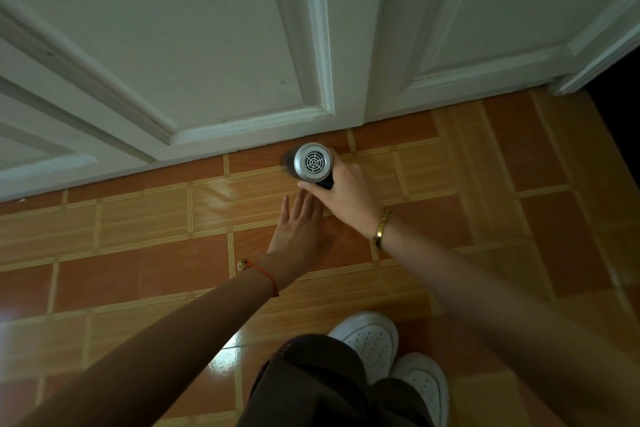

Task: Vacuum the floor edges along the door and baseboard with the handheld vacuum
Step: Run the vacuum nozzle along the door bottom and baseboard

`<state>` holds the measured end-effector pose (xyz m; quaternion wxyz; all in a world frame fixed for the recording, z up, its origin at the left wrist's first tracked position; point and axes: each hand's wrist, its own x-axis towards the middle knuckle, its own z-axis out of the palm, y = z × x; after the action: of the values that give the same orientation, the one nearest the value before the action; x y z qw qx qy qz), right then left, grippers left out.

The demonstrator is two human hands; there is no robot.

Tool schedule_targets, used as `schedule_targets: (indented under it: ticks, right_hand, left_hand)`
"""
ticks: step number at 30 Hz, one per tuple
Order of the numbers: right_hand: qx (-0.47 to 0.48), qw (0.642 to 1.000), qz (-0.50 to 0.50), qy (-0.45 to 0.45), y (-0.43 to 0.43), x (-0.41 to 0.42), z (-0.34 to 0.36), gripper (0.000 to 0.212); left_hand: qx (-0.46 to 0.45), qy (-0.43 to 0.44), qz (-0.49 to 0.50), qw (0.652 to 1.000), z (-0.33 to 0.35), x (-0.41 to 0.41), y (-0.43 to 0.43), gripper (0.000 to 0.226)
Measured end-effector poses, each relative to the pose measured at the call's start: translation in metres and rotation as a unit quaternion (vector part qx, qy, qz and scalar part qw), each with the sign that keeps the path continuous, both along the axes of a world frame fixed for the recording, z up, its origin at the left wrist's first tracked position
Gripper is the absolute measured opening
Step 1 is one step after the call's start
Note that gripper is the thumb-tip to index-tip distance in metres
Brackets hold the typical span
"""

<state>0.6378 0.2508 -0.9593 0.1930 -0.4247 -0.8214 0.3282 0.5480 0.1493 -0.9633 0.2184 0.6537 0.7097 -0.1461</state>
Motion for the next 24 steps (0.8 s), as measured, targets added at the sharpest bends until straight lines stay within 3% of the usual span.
schedule_targets:
  ticks: [9,18,24]
  right_hand:
    - [-0.006,0.995,-0.098,0.021,0.037,0.058,-0.008,0.062]
    - [-0.024,0.966,-0.25,0.062,0.071,0.129,-0.005,0.06]
    - [-0.04,0.964,-0.26,0.046,0.091,0.164,-0.002,0.057]
  left_hand:
    - [0.035,-0.044,-0.025,0.998,-0.008,0.021,0.021,0.083]
    - [0.074,-0.047,-0.069,0.994,-0.02,0.056,0.067,0.089]
    - [0.074,-0.061,-0.096,0.991,-0.024,0.083,0.1,0.086]
